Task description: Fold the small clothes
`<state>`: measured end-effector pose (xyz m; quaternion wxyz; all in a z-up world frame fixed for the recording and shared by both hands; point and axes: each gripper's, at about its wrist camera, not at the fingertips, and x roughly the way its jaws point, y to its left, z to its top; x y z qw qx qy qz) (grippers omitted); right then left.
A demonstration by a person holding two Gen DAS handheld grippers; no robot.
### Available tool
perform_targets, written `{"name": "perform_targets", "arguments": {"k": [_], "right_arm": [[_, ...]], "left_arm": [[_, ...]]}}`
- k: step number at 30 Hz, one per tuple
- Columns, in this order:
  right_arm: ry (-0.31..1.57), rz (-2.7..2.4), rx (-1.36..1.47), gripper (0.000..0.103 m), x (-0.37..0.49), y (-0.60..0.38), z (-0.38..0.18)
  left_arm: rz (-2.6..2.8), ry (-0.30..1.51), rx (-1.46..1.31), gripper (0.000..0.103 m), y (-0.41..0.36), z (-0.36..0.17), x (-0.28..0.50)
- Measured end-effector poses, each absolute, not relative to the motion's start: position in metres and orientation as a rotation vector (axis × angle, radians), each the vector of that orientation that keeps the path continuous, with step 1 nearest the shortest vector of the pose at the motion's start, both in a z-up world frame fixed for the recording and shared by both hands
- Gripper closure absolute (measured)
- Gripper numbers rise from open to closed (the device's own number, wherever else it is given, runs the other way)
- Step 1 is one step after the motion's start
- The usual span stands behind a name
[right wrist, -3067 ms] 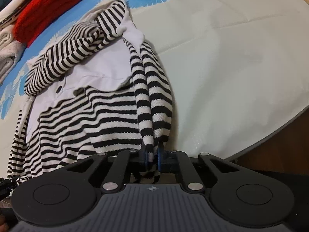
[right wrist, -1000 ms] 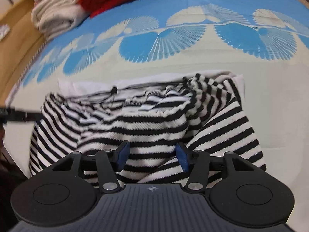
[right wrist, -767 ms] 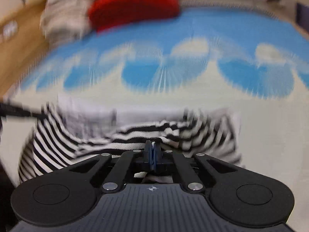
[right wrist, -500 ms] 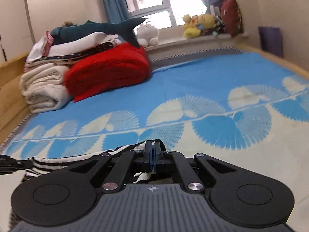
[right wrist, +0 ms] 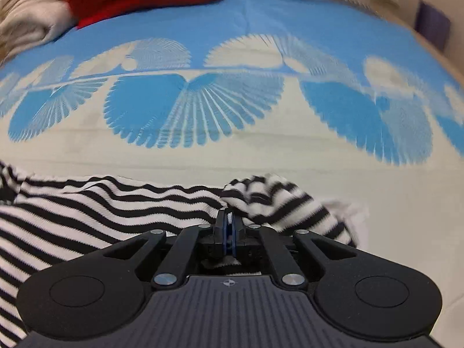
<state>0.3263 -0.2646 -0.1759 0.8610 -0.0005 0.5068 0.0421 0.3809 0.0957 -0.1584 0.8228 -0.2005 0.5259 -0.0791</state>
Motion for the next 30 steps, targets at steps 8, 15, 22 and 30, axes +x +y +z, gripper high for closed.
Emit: {"name": "perform_targets", "arguments": {"k": [8,15,22,30], "right_arm": [[0.807,-0.014,0.224,0.056,0.305,-0.34,-0.121],[1.062,-0.092,0.318,0.054,0.312,-0.386,-0.169],[0.979,0.003,0.28,0.103,0.316,-0.365,-0.157],[0.848,-0.188,0.353,0.103,0.316,-0.393,-0.147]], "left_arm": [[-0.04,0.952,-0.647,0.049,0.185,-0.129,0.356],[-0.106,1.089,-0.422,0.049,0.155,-0.152,0.364],[-0.062,0.964,-0.333,0.1,0.147,-0.141,0.367],[0.0,1.01,-0.305,0.074,0.143,-0.148,0.37]]}}
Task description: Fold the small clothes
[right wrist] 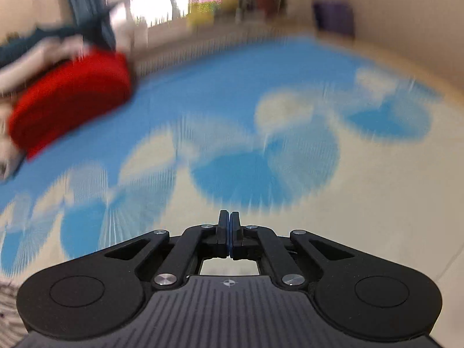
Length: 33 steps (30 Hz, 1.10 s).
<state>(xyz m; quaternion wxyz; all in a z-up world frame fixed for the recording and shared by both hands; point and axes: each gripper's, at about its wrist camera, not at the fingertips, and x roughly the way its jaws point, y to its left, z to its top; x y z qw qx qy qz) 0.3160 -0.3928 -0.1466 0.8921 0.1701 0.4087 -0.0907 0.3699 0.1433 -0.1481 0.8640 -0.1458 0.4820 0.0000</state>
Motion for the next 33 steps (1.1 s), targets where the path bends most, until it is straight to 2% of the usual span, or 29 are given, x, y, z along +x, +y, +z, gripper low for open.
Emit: {"name": "perform_targets", "arguments": {"k": [2,3,4,5,6,12,13,14,16,19,20,21,22,26,29,30,31,33], "right_arm": [[0.899,-0.17,0.353,0.096,0.317,-0.39,-0.151],[0.913,-0.143,0.379,0.089,0.318,-0.391,-0.152],[0.925,-0.109,0.418,0.068,0.318,-0.393,-0.153],[0.93,-0.075,0.448,0.054,0.317,-0.393,-0.153],[0.932,-0.05,0.456,0.053,0.315,-0.391,-0.153],[1.016,0.076,0.407,0.054,0.319,-0.371,-0.16],[1.032,0.084,0.38,0.061,0.319,-0.366,-0.162],[1.037,0.094,0.348,0.081,0.319,-0.36,-0.162],[1.0,0.099,0.321,0.101,0.32,-0.356,-0.157],[0.912,0.075,0.333,0.103,0.318,-0.359,-0.145],[0.885,0.049,0.325,0.103,0.318,-0.36,-0.142],[0.854,0.007,0.311,0.103,0.318,-0.362,-0.139],[0.807,-0.045,0.303,0.103,0.317,-0.365,-0.135],[0.688,-0.189,0.333,0.103,0.314,-0.378,-0.124],[0.841,-0.112,0.38,0.1,0.327,-0.374,-0.145],[0.909,-0.088,0.366,0.1,0.332,-0.369,-0.153],[0.95,-0.091,0.328,0.1,0.333,-0.363,-0.157],[0.94,-0.105,0.292,0.089,0.33,-0.36,-0.153]], "left_arm": [[0.023,1.05,-0.31,0.066,0.146,-0.153,0.37],[0.036,1.03,-0.314,0.063,0.149,-0.15,0.369],[0.038,1.009,-0.33,0.061,0.153,-0.146,0.367],[0.038,0.996,-0.356,0.059,0.158,-0.144,0.366],[0.039,0.995,-0.38,0.059,0.162,-0.145,0.366],[0.018,1.036,-0.413,0.059,0.161,-0.152,0.368],[0.012,1.037,-0.409,0.059,0.159,-0.152,0.369],[0.009,1.037,-0.407,0.059,0.157,-0.152,0.369],[0.009,1.034,-0.407,0.059,0.155,-0.15,0.369],[0.002,1.03,-0.406,0.061,0.153,-0.152,0.371],[0.002,1.026,-0.401,0.069,0.152,-0.152,0.372],[-0.002,1.015,-0.397,0.094,0.151,-0.15,0.371],[-0.001,0.992,-0.386,0.103,0.15,-0.146,0.371],[0.031,0.91,-0.34,0.103,0.151,-0.135,0.368],[-0.016,0.954,-0.375,0.101,0.152,-0.14,0.37],[-0.05,0.972,-0.394,0.092,0.151,-0.142,0.37],[-0.082,0.989,-0.407,0.087,0.15,-0.144,0.371],[-0.106,0.995,-0.379,0.067,0.143,-0.145,0.371]]}}
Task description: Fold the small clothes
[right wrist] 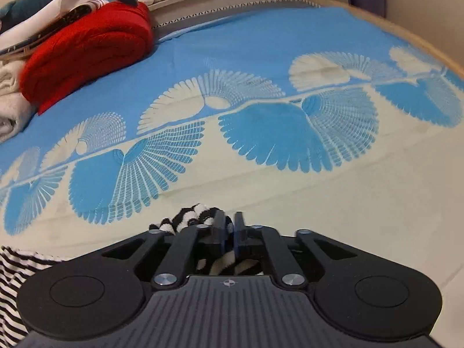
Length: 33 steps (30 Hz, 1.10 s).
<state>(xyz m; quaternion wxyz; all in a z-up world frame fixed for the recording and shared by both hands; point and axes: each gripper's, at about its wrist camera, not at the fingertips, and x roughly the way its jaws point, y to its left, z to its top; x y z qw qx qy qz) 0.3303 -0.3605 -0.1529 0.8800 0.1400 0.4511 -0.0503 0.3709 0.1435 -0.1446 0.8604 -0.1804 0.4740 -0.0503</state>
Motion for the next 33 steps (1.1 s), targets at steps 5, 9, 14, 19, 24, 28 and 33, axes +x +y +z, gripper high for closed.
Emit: {"name": "perform_targets", "arguments": {"k": [5,9,14,19,24,28,33], "right_arm": [[0.917,-0.129,0.394,0.06,0.318,-0.382,-0.144],[1.016,-0.064,0.41,0.056,0.316,-0.388,-0.155],[0.986,0.01,0.334,0.103,0.316,-0.374,-0.154],[0.846,-0.071,0.318,0.102,0.319,-0.37,-0.142],[1.067,-0.097,0.264,0.093,0.324,-0.365,-0.167],[0.978,-0.123,0.381,0.059,0.296,-0.387,-0.135],[1.034,-0.021,0.428,0.058,0.248,-0.403,-0.112]], "left_arm": [[-0.117,1.05,-0.371,0.058,0.131,-0.156,0.374],[-0.117,1.029,-0.246,0.102,0.118,-0.157,0.375],[0.079,0.816,-0.244,0.102,0.14,-0.13,0.364],[0.05,0.969,-0.3,0.095,0.144,-0.154,0.371],[0.027,1.013,-0.285,0.071,0.146,-0.147,0.363],[-0.043,0.995,-0.375,0.068,0.158,-0.127,0.339],[-0.085,1.137,-0.302,0.061,0.165,-0.115,0.302]]}}
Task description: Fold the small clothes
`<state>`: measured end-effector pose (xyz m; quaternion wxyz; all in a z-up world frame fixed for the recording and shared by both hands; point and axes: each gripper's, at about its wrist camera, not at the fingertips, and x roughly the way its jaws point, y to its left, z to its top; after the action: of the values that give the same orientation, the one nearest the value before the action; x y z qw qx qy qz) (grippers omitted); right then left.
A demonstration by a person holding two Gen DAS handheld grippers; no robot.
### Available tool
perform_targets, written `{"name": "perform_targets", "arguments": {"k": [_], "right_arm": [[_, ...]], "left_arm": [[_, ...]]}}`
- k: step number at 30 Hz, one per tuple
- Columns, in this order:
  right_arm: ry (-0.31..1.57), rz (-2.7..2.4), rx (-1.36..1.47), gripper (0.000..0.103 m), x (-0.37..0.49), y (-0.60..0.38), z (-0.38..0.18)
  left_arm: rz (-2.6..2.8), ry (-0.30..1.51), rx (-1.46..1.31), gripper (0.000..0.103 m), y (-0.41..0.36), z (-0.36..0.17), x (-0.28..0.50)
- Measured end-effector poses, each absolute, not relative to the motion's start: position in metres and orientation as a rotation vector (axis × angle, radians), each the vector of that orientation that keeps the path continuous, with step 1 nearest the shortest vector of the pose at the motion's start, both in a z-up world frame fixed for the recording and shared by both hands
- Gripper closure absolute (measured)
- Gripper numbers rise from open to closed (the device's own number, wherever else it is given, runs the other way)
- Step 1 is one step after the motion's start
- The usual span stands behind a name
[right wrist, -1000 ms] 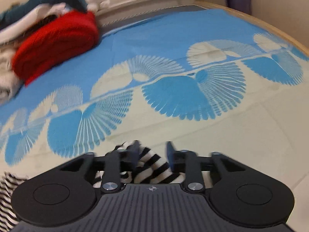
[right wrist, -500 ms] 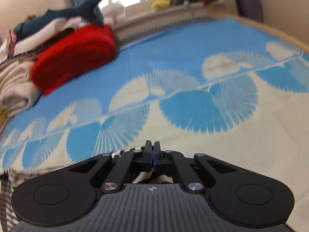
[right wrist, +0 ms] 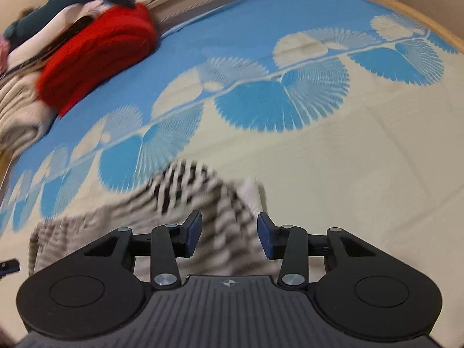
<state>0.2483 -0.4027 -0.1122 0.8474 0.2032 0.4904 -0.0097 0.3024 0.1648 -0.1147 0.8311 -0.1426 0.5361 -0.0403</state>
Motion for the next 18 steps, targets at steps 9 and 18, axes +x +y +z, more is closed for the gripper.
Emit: {"name": "perform_targets", "arguments": {"k": [9,18], "right_arm": [[1.259,0.031,0.344,0.049,0.195,-0.399,-0.138],[1.247,0.054,0.345,0.093,0.189,-0.399,-0.135]], "left_arm": [[-0.043,1.328,-0.383,0.056,0.182,-0.164,0.248],[-0.027,1.286,-0.324,0.102,0.173,-0.163,0.245]]}}
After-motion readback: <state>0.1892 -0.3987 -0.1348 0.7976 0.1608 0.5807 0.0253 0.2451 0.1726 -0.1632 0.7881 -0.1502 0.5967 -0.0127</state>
